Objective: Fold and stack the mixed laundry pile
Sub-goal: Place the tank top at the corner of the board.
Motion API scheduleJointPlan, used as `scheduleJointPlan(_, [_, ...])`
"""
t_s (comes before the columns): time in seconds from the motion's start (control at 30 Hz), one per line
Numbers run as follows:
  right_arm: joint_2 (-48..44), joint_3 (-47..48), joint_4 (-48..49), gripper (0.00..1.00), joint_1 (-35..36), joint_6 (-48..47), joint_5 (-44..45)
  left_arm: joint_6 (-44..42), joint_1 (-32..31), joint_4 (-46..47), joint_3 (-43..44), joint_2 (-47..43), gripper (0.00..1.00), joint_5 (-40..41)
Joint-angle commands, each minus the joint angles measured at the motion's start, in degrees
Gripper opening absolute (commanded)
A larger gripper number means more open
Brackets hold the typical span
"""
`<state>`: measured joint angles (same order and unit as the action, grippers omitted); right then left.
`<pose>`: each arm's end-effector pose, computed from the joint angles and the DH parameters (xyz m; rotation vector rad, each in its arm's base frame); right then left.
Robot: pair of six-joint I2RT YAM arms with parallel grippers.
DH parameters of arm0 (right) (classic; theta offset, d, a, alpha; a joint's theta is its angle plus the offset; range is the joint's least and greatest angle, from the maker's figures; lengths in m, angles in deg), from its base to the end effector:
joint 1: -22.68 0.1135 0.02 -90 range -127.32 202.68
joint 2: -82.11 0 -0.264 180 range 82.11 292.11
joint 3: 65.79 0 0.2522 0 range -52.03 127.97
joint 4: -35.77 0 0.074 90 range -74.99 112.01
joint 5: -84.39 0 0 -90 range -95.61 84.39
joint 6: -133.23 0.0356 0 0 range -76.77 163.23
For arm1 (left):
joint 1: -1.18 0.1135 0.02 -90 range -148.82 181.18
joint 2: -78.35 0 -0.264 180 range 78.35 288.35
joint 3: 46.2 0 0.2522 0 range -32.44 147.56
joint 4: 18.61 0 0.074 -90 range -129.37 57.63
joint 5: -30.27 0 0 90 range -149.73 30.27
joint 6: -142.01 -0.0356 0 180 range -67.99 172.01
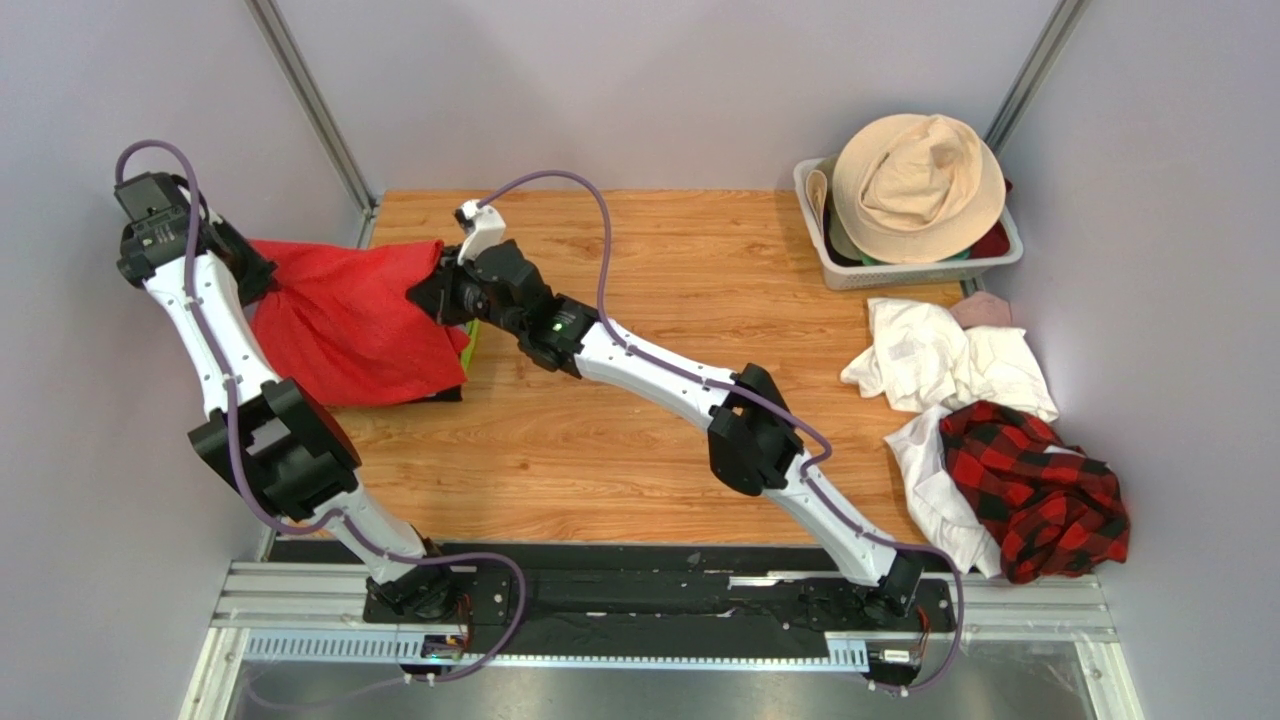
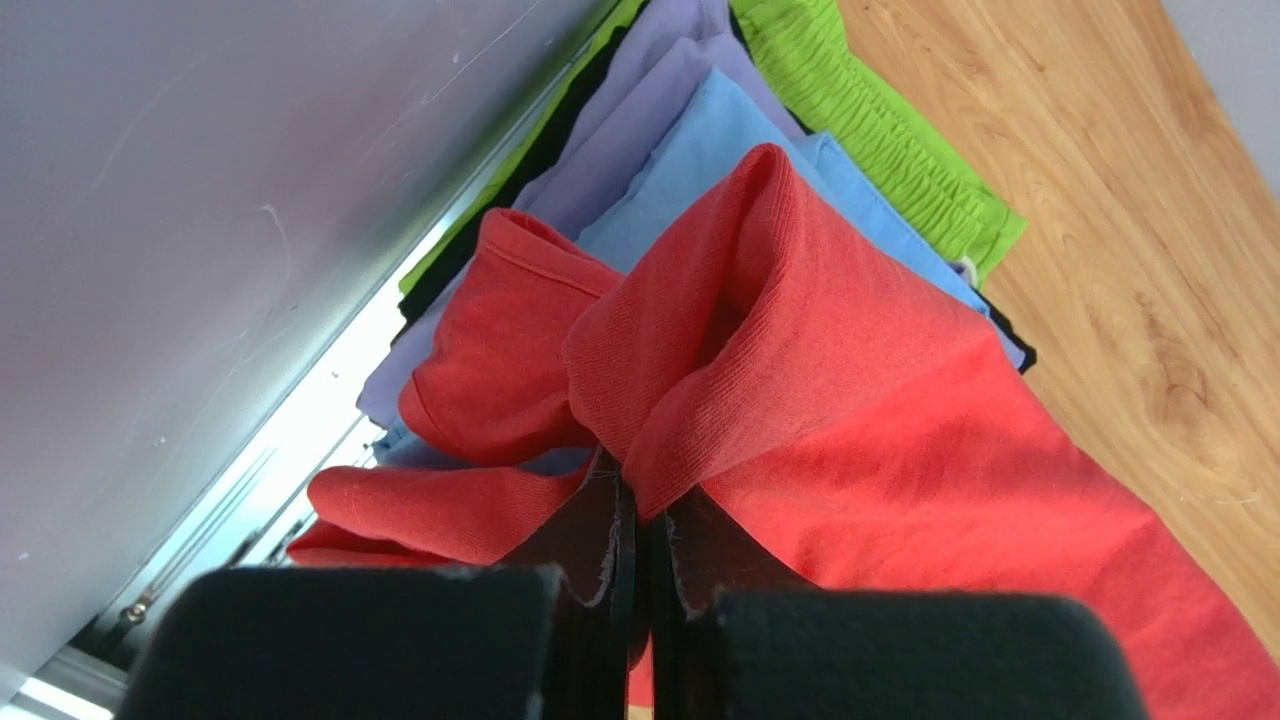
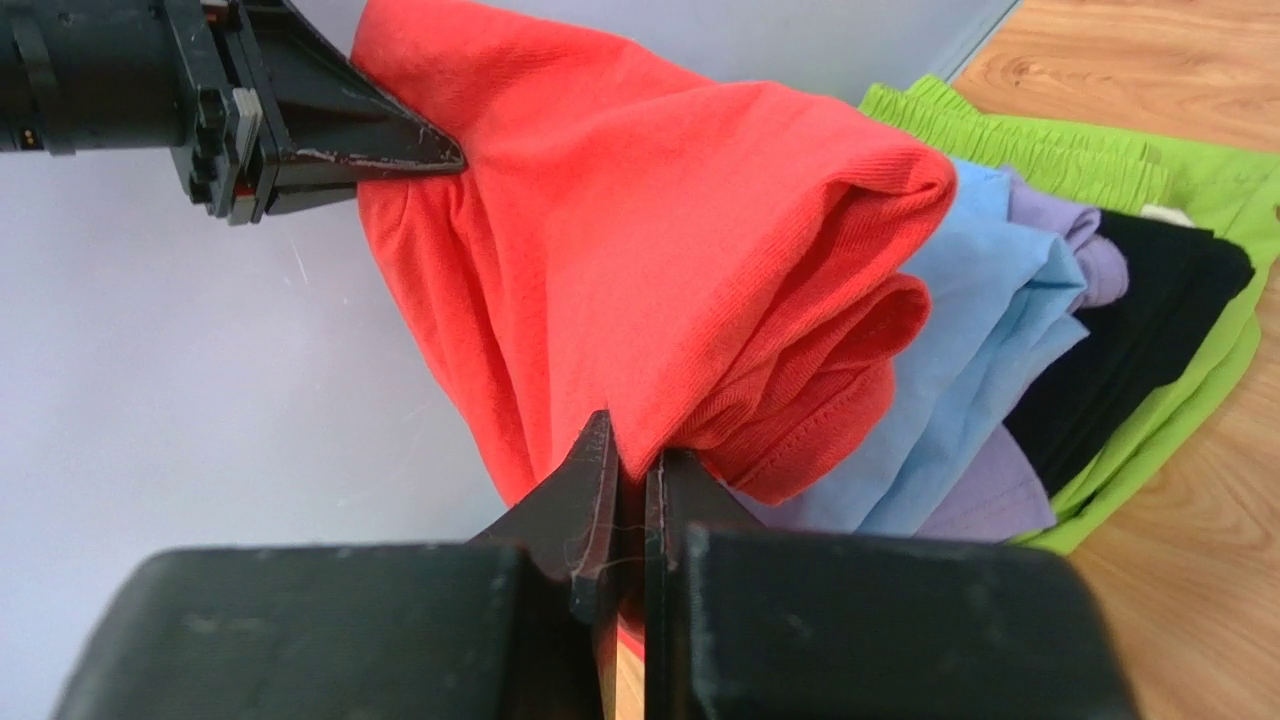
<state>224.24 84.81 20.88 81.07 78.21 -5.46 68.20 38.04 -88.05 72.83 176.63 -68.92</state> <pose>0.3076 0.4997 0.3005 -0.3706 1.7993 1.1930 0.2962 0.2149 0.3821 -1.0089 2.1846 -0.0275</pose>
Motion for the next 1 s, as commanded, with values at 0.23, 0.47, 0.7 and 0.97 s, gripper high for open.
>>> scheduleJointPlan(0.23, [5.1, 5.5, 7.4, 0.0, -2.6, 4.9, 2.1, 1.4, 0.8, 8.6, 1.5, 2.2, 0.0, -2.3])
scheduleJointPlan(0.47, [7.6, 7.5, 10.1, 0.0, -3.5, 6.7, 2.2, 4.0, 0.9, 11.6, 2.2, 3.2, 0.0, -2.9])
scheduleJointPlan(0.7, [9.5, 7.8, 13.1, 0.0, -4.0, 8.0, 2.7, 5.8, 0.9, 14.7, 0.9, 2.6, 0.0, -0.7])
scheduleJointPlan(0.97, [10.6, 8.1, 14.3, 0.59, -4.1, 8.9, 3.2, 6.8, 0.8, 18.6, -0.8, 2.2, 0.27, -1.4])
